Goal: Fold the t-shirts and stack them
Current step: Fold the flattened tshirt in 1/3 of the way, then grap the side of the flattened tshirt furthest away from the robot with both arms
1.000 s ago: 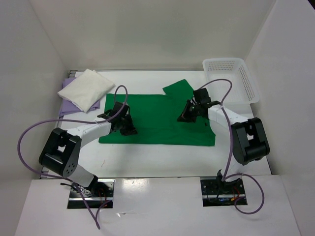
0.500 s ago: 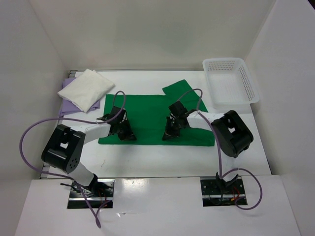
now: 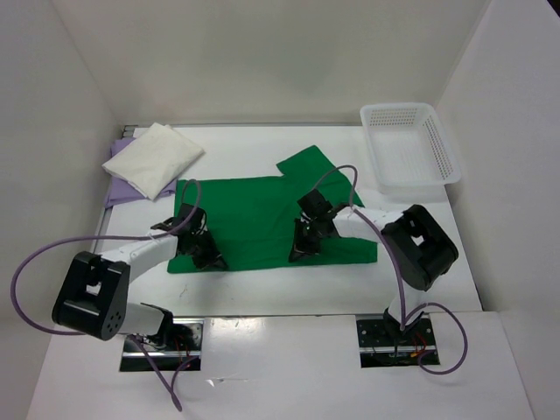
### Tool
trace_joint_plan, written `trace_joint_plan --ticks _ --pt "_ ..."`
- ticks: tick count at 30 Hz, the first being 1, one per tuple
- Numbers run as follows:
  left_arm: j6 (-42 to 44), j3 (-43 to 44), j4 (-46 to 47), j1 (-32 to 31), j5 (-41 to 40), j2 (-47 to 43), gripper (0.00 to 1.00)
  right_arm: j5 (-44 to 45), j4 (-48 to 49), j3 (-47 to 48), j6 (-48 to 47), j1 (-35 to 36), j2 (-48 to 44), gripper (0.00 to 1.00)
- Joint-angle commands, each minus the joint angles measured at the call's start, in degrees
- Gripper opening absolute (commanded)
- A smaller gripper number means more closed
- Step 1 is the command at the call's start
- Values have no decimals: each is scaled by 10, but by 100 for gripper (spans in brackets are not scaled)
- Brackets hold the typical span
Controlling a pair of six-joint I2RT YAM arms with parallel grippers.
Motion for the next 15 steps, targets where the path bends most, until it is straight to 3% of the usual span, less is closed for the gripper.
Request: trace_joint_plan --ticks 1,4,7,10,15 --pt "19 55 -44 33 -12 -9 16 11 -52 53 -16 5 -33 9" --pt "43 162 -44 75 -34 0 23 11 -66 111 -30 -23 -46 19" --pt "48 231 2 136 -44 41 29 6 -58 141 -49 -49 -54 20" --pt "26 270 69 180 -62 99 29 -1 -52 170 -64 -62 -44 8" --pt "54 349 98 199 -127 215 27 -7 -46 206 -91 -81 -21 5"
